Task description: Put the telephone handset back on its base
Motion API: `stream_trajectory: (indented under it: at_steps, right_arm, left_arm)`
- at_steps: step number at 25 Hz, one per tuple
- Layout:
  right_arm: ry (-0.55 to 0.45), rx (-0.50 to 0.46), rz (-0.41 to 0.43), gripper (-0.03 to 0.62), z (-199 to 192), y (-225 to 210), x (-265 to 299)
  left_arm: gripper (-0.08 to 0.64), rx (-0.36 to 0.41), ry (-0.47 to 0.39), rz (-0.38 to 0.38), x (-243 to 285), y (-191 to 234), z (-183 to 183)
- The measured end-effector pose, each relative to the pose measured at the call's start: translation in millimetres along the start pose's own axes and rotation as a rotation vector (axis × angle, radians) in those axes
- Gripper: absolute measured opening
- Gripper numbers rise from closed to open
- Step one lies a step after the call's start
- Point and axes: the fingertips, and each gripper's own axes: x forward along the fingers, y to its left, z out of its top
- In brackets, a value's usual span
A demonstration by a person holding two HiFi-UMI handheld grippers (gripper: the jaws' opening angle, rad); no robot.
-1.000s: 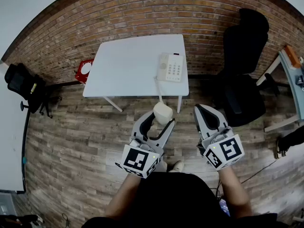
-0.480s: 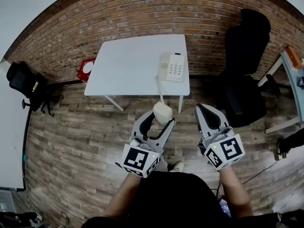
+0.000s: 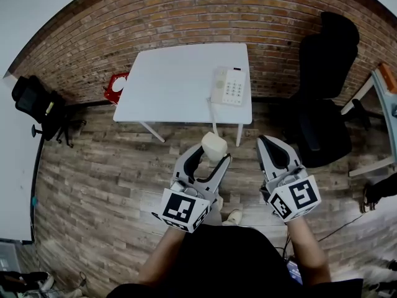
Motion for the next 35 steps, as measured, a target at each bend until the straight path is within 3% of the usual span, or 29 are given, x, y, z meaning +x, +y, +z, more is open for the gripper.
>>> stream_trajectory:
  at_steps: [35]
  right_arm:
    - [0.024,0.013,-0.058,0.012,-3,-71,125]
  left_arm:
    - [0.250,-0.009,-0.001,-0.045,103,102,10]
